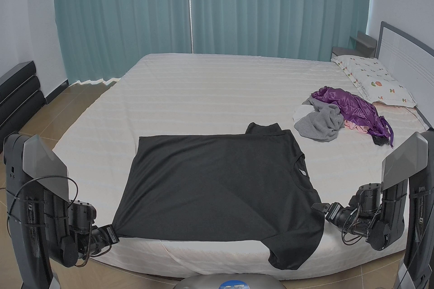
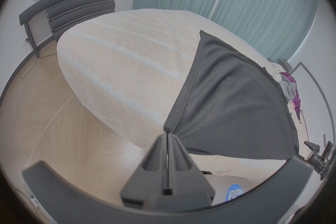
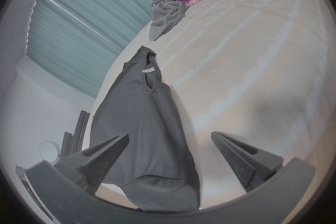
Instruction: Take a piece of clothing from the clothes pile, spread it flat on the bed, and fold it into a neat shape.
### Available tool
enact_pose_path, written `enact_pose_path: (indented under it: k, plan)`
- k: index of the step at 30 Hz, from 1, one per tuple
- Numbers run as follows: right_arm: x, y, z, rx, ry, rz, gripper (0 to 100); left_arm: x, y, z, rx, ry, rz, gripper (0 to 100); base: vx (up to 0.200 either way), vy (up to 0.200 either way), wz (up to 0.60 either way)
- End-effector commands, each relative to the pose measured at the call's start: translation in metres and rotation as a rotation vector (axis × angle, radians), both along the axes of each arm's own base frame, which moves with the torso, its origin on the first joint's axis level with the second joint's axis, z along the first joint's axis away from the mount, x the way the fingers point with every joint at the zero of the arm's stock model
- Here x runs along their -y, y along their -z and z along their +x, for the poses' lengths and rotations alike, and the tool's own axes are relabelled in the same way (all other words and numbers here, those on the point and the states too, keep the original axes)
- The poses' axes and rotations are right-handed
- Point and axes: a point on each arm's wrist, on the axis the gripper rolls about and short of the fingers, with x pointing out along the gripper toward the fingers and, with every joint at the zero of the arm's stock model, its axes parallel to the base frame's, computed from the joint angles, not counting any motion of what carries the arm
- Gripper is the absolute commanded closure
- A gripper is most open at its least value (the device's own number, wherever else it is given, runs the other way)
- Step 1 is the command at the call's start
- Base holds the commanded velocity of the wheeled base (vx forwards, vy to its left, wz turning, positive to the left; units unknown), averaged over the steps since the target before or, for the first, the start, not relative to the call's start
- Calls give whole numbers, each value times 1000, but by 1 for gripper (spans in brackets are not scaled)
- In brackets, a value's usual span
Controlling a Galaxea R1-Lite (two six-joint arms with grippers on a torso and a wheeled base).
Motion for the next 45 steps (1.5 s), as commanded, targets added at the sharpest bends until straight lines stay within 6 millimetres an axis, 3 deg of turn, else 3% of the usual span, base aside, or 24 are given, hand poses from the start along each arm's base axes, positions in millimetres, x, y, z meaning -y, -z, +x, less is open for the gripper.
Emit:
enact_pose_path:
  k: [1,2,3,13,24,33,39,40,45]
  plan:
    - [-4,7,8,20,-12,-12,0,0,1,0,-2,-1,0,100,0,0,0]
    - [-4,8,9,21,-13,-13,0,0,1,0,-2,0,-1,100,0,0,0]
    - [-4,9,10,22,-14,-14,100,0,1,1,-1,0,-1,100,0,0,0]
    - [0,6,25,88,-6,-31,100,1,1,2,2,3,-5,100,0,0,0]
    - [-1,-17,54,212,4,-17,100,2,1,3,10,5,-9,100,0,0,0]
    - [-5,-16,88,189,-8,-15,100,2,1,4,13,5,-11,100,0,0,0]
    - [-8,-10,94,157,-24,-16,100,2,1,3,13,8,-12,100,0,0,0]
    - [-8,-10,94,157,-24,-16,0,2,1,3,13,8,-12,100,0,0,0]
    - [-4,-13,89,155,-38,-1,0,2,1,4,13,7,-13,100,0,0,0]
